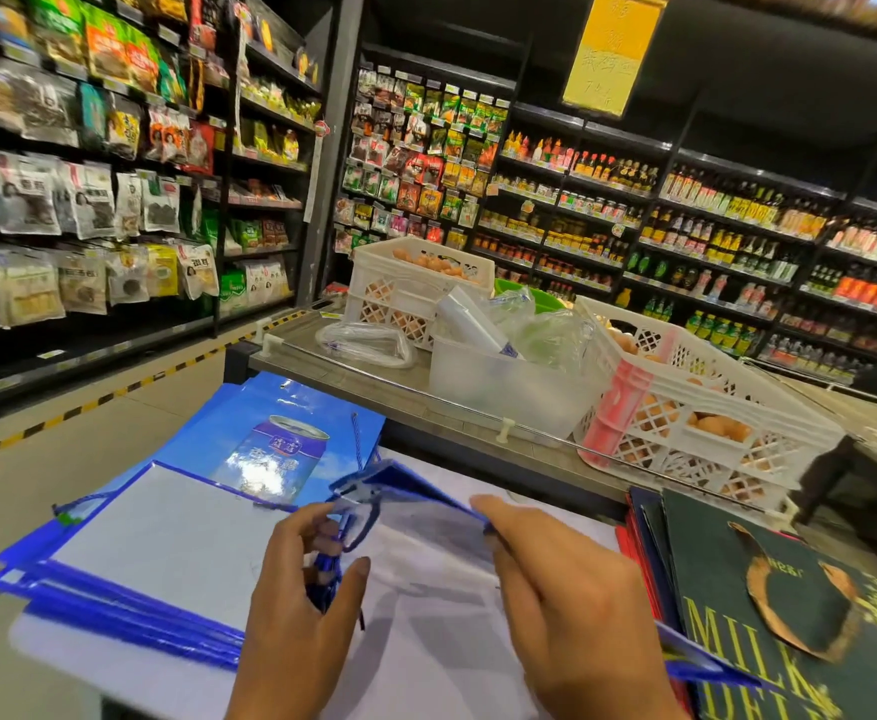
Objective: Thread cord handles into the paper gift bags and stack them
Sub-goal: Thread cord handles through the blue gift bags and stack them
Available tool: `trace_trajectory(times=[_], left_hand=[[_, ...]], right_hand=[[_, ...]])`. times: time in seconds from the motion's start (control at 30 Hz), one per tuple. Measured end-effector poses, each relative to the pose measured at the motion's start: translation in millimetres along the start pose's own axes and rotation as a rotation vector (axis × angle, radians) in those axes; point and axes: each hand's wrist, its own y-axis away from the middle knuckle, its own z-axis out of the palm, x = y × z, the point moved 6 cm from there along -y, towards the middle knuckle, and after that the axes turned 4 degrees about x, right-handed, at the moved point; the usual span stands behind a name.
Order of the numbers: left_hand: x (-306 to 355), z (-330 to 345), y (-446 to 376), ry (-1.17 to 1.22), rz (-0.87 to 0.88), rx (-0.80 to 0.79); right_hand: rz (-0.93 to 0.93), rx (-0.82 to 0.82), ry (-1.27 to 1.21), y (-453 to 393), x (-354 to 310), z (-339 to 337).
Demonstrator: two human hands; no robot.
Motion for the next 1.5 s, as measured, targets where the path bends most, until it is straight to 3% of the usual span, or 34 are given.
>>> trace_trajectory(times=[0.27, 0.5, 0.8, 1.07, 1.2, 1.3, 1.5], left_hand=[[9, 2, 1, -0.029, 0.030, -0.036], [6, 2, 4, -0.026, 0.005, -0.073], [3, -1, 4, -0.094, -0.026, -0.113], [1, 4, 3, -0.154, -0.020, -0.189], [-3, 7, 1, -0.166, 0.000, -0.217], [-4, 8, 1, -0.173, 0.026, -0.220], [-2, 7, 3, -0.164, 0.061, -0.154]], right_hand=[[0.059, -0.096, 0.028, -49, 17, -29], [0.236, -0.260, -0.078, -75, 56, -11], [0.308, -0.555, -0.048, -82, 120, 70], [0.327, -0.877, 0.107, -23, 149, 155], [0.308, -0.791, 0.049, 10, 120, 163], [0.282, -0.648, -0.251, 22, 66, 148], [0.322, -0.598, -0.611, 32, 10, 142]])
